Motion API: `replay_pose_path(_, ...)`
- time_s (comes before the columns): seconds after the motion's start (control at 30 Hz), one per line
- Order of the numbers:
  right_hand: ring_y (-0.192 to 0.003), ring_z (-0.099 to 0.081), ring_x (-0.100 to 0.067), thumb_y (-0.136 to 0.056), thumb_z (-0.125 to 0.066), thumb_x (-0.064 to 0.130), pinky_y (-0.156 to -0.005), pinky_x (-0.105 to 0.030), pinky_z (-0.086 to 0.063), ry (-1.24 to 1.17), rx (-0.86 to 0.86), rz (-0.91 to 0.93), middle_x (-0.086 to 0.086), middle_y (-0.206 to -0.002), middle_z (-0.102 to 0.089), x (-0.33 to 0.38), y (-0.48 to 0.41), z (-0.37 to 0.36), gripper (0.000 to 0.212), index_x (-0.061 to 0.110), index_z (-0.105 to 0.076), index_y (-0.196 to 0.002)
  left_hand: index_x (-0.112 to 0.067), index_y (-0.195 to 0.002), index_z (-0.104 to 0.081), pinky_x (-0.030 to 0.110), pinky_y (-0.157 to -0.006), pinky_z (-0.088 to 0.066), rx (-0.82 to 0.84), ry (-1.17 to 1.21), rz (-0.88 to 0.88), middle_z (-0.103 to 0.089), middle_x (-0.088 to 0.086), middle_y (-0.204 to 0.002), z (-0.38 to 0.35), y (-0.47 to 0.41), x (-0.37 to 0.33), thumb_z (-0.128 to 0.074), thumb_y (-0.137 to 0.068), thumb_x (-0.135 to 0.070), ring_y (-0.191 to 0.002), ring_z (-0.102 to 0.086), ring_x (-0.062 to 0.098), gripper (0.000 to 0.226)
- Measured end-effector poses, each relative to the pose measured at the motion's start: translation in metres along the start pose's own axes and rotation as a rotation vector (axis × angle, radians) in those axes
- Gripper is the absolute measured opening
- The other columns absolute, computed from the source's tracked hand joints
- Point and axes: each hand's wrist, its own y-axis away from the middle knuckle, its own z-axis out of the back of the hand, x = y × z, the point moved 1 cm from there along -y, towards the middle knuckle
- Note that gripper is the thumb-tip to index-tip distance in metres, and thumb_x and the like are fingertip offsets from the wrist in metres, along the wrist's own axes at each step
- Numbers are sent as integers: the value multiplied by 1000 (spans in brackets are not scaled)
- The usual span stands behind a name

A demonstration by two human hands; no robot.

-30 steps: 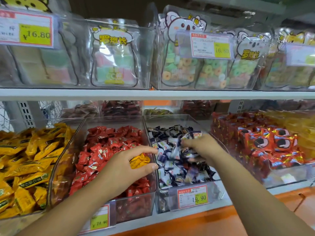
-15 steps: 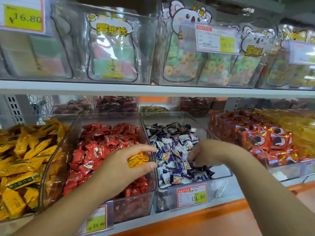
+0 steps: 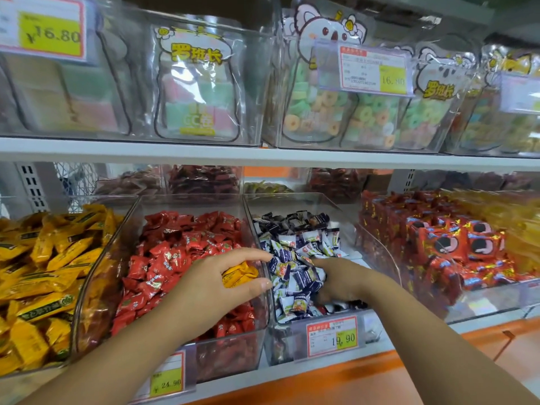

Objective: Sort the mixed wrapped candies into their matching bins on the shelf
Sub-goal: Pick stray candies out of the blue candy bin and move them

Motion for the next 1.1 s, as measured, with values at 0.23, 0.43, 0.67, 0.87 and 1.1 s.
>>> replay_pose_path(0.23, -59, -53, -18, -78, -71, 2, -57, -27, -42, -677, -203, 81, -7, -71, -61, 13, 7, 29, 18, 16, -60, -83, -56, -105, -62, 7, -68, -36, 3, -7, 0, -59, -45, -88, 0, 0, 0, -67, -78, -50, -74, -55, -19, 28)
replay_pose_path(0.43, -95, -64, -26, -70, -85, 27, -63, -35, -54, -729, -375, 183, 2, -124, -58, 35, -5, 39, 64, 33, -57, -127, -57, -105, -62, 3, -69, -36, 8, -9, -16, -55, -50, -91, 1, 1, 0, -68, -79, -49, -80, -52, -24, 28)
replay_pose_path(0.67, -87, -68, -24, -86, -70, 11, -78, -36, -56, -361, -458, 108, -3, -95, -70, 3, 20, 51, 15, 20, -70, -98, -62, -105, -59, 8, -81, -40, -3, -2, -30, -55, -47, -108, 1, -1, 2, -66, -75, -54, -99, -55, -18, 33)
replay_pose_path(0.87, -66, -58, -2, -87, -65, 10, -59, -11, -47, -28, -388, 89, 6, -82, -66, 6, 17, 41, 11, 18, -71, -88, -63, -106, -58, 14, -86, -42, -6, -26, -15, -56, -45, -109, 1, -1, 2, -67, -77, -54, -101, -54, -17, 32)
replay_pose_path(1.1, -84, -60, -8, -80, -76, 17, -77, -23, -51, 7, -163, 121, 9, -110, -59, 1, 9, 18, 53, 34, -56, -126, -57, -106, -62, 10, -70, -37, -11, -24, 2, -61, -41, -90, 0, -1, 3, -68, -78, -50, -73, -54, -18, 29)
